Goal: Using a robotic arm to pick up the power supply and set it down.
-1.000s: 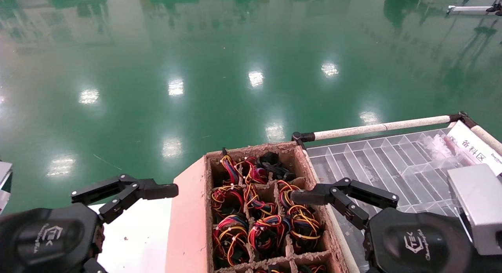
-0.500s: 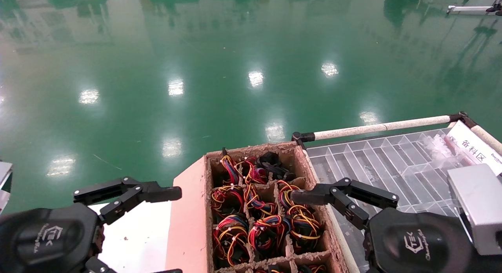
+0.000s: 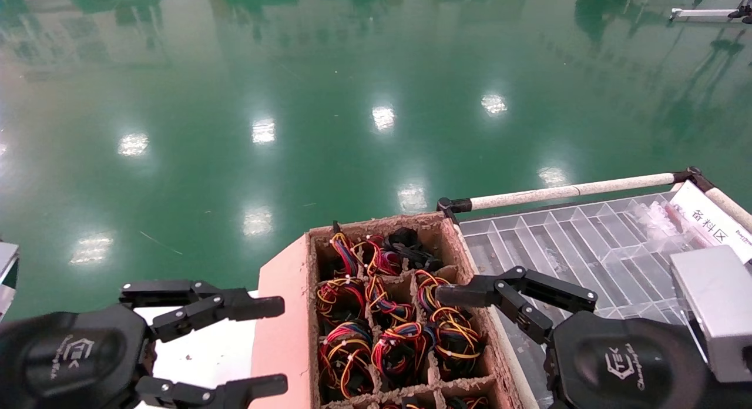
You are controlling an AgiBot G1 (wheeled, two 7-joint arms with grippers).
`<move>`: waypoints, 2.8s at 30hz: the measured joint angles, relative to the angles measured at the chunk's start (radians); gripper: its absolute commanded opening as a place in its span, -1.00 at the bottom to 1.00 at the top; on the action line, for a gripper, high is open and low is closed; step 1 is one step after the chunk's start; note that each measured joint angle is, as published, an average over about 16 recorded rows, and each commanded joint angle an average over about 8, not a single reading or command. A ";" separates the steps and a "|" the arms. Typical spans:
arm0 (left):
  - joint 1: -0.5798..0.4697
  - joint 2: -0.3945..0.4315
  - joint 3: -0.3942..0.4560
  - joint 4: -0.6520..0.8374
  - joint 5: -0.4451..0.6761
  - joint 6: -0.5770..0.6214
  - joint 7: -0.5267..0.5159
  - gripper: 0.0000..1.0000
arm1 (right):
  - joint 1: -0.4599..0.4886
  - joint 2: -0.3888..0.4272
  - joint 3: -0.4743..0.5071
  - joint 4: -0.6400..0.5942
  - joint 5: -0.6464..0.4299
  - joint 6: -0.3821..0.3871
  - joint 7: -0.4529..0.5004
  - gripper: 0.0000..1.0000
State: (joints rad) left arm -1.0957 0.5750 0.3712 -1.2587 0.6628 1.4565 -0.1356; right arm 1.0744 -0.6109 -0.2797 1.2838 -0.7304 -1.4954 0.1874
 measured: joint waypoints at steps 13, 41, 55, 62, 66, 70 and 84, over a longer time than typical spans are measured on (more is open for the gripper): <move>0.000 0.000 0.000 0.000 0.000 0.000 0.000 -1.00 | 0.000 0.000 0.000 0.000 0.000 0.000 0.000 1.00; 0.000 0.000 0.000 0.000 0.000 0.000 0.000 1.00 | 0.000 0.001 0.000 -0.005 -0.007 0.005 -0.004 1.00; 0.000 0.000 0.000 0.000 0.000 0.000 0.000 1.00 | 0.118 -0.035 -0.096 -0.033 -0.268 0.038 -0.008 1.00; 0.000 0.000 0.000 0.000 0.000 0.000 0.000 1.00 | 0.263 -0.110 -0.205 -0.069 -0.501 0.018 0.011 0.94; 0.000 0.000 0.000 0.000 0.000 0.000 0.000 1.00 | 0.338 -0.166 -0.261 -0.108 -0.607 0.000 0.009 0.20; 0.000 0.000 0.000 0.000 0.000 0.000 0.000 1.00 | 0.398 -0.223 -0.305 -0.161 -0.687 -0.012 -0.008 -0.71; 0.000 0.000 0.000 0.000 0.000 0.000 0.000 1.00 | 0.496 -0.379 -0.376 -0.372 -0.806 0.002 -0.120 -1.00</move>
State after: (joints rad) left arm -1.0959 0.5750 0.3715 -1.2585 0.6627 1.4565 -0.1355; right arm 1.5709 -0.9900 -0.6553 0.9118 -1.5361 -1.4930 0.0679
